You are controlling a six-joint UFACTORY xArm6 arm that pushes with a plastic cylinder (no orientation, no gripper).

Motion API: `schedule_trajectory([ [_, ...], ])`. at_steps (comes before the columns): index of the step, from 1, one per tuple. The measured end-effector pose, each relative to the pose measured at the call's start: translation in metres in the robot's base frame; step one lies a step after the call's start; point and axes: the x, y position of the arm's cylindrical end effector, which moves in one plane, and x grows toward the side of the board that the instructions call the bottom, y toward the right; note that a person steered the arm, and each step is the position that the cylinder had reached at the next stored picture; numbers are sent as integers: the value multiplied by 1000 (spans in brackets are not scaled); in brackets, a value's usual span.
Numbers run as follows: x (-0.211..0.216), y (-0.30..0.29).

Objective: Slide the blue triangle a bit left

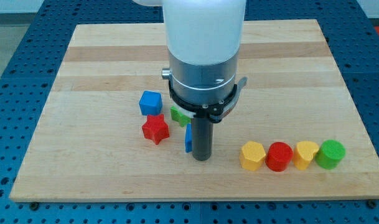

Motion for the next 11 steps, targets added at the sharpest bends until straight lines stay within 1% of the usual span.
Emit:
schedule_trajectory([
  [2, 0, 0],
  [3, 0, 9],
  [4, 0, 32],
  [6, -23, 59],
  [7, -29, 59],
  [11, -29, 7],
])
